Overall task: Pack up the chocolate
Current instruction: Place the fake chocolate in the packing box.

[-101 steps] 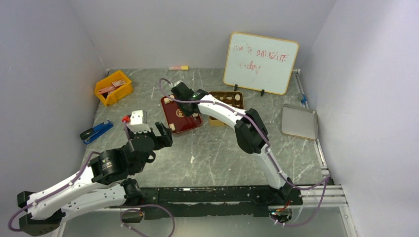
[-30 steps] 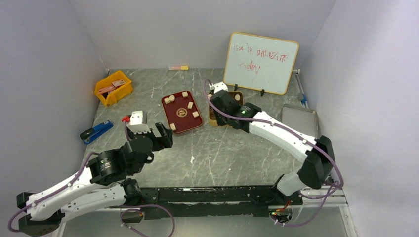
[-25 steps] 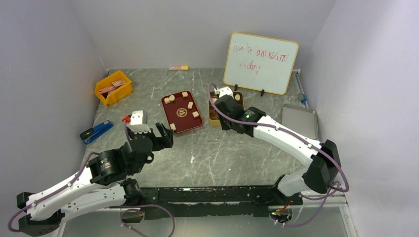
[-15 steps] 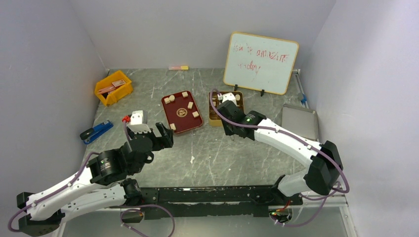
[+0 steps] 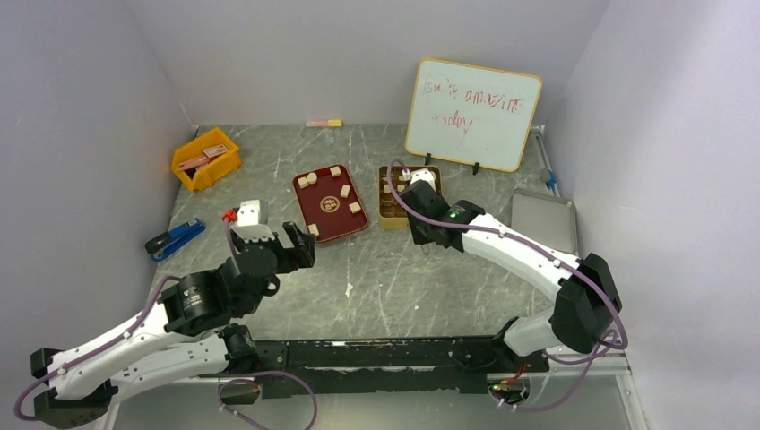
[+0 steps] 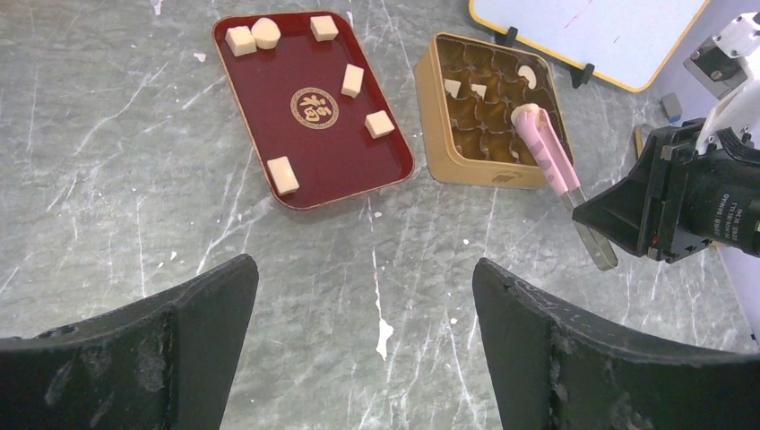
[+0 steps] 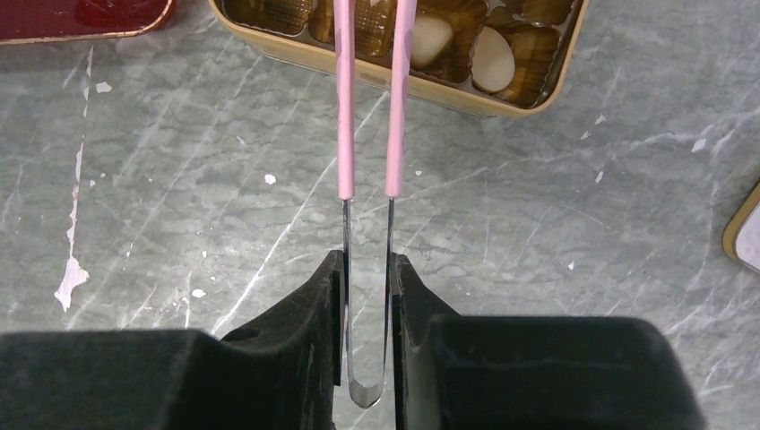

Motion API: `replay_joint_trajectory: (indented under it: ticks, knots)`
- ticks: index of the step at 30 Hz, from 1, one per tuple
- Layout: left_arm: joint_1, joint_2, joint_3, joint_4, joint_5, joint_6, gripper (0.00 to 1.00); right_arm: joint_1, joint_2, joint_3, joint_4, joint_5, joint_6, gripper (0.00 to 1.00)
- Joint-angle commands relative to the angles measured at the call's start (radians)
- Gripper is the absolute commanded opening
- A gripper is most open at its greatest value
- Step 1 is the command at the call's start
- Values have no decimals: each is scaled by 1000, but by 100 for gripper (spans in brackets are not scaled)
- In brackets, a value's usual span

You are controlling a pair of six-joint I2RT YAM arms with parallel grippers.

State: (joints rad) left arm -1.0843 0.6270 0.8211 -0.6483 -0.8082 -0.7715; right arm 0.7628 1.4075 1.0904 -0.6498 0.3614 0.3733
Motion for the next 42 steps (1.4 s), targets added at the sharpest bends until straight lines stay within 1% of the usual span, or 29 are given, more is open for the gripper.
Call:
replay_joint_trajectory:
  ticks: [1,6,19,29,42]
  knots:
    - [-5,13,6,36,6,8,94,-8,1,-9,67,-20,-10,1]
    - [-5,21,2,45,6,8,94,-7,5,-14,76,-26,-14,6]
    - [-5,28,0,50,8,2,94,-7,0,-23,84,-32,-16,11]
    - [-5,31,-1,51,11,-3,94,-8,-5,-33,84,-29,-14,18]
    - [-5,30,-4,55,15,-9,94,-9,-19,-45,87,-35,-10,23]
